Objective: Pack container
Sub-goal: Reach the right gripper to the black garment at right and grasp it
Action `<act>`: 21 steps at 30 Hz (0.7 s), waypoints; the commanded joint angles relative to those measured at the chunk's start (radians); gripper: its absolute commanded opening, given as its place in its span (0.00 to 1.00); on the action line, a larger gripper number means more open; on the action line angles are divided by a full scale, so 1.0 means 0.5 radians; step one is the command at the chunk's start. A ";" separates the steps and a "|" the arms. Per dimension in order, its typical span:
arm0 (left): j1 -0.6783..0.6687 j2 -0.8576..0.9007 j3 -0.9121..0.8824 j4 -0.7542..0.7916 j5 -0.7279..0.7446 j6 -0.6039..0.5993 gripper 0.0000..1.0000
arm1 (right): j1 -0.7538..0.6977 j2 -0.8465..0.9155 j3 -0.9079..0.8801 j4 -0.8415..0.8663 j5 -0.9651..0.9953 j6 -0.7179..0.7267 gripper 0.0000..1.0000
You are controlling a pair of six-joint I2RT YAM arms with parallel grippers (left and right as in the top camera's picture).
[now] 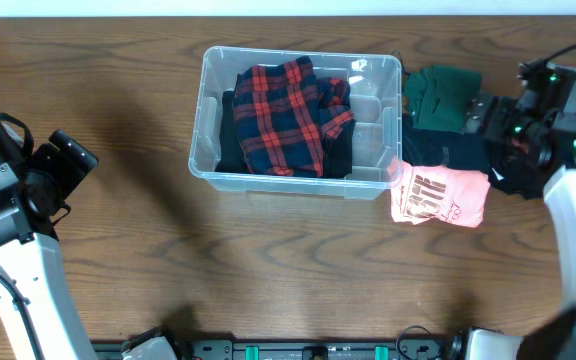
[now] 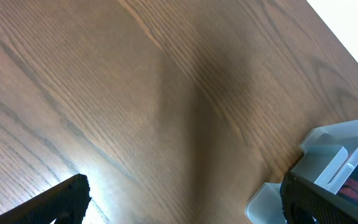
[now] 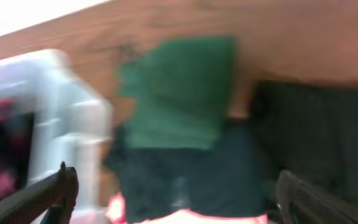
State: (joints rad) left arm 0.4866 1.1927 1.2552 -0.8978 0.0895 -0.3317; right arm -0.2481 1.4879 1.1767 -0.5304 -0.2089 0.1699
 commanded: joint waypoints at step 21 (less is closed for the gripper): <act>0.008 0.008 -0.005 -0.006 -0.024 0.041 0.98 | -1.065 1.060 0.044 0.257 -0.684 -0.058 0.92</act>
State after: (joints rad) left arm 0.4866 1.1931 1.2552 -0.8974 0.0895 -0.3317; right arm -0.7891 1.9701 1.1843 -0.4076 -0.5243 0.1596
